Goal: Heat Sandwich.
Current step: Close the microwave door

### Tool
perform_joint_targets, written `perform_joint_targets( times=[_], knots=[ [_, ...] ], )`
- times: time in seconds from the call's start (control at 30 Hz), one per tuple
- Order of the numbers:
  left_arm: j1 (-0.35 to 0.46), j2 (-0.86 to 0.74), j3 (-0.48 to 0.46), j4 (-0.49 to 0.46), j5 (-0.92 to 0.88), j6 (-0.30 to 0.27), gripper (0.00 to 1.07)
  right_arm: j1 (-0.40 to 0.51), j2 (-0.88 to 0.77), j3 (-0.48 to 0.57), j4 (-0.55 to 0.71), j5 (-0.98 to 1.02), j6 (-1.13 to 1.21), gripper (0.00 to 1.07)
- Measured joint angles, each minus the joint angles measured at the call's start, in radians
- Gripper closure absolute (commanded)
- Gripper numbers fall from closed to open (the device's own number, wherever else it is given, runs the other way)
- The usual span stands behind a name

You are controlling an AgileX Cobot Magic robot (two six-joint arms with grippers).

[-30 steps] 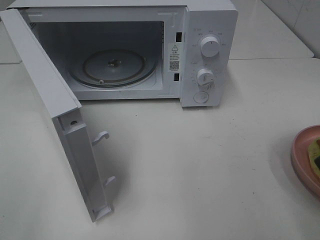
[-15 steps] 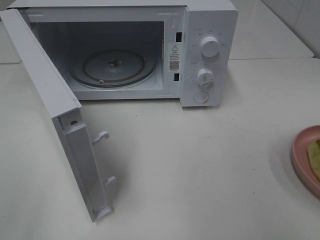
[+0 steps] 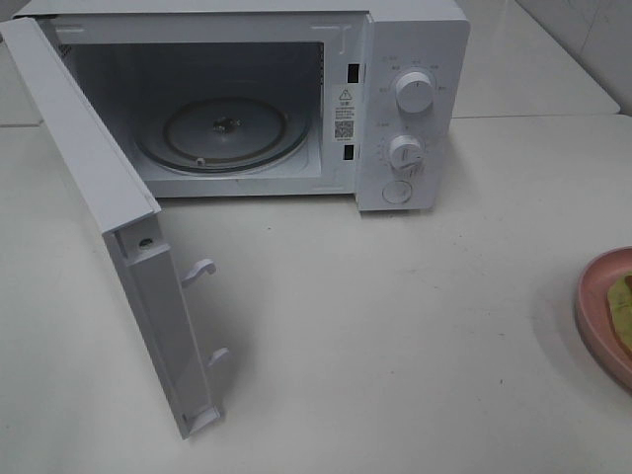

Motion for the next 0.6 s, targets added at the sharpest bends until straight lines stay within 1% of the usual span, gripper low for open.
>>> perform_joint_targets(
  times=[0.03, 0.1, 0.17, 0.27, 0.33, 0.47, 0.5, 0.6],
  knots=[
    [0.0, 0.0, 0.0, 0.0, 0.0, 0.0, 0.1, 0.0, 0.0, 0.0, 0.0, 0.0, 0.0, 0.31],
    [0.0, 0.0, 0.0, 0.0, 0.0, 0.0, 0.1, -0.047, -0.028, 0.02, 0.019, -0.02, 0.0, 0.31],
    [0.0, 0.0, 0.0, 0.0, 0.0, 0.0, 0.1, -0.058, -0.036, 0.027, 0.029, -0.022, 0.0, 0.31],
    [0.0, 0.0, 0.0, 0.0, 0.0, 0.0, 0.1, -0.11, -0.065, 0.057, 0.048, -0.039, 0.0, 0.31],
    [0.0, 0.0, 0.0, 0.0, 0.0, 0.0, 0.1, -0.119, -0.073, 0.06, 0.049, -0.047, 0.0, 0.31],
    [0.0, 0.0, 0.0, 0.0, 0.0, 0.0, 0.1, -0.174, -0.138, 0.094, 0.052, -0.099, 0.0, 0.31],
    [0.0, 0.0, 0.0, 0.0, 0.0, 0.0, 0.1, -0.174, -0.138, 0.094, 0.052, -0.099, 0.0, 0.31],
    [0.0, 0.0, 0.0, 0.0, 0.0, 0.0, 0.1, -0.215, -0.191, 0.095, 0.053, -0.106, 0.0, 0.31]
  ],
)
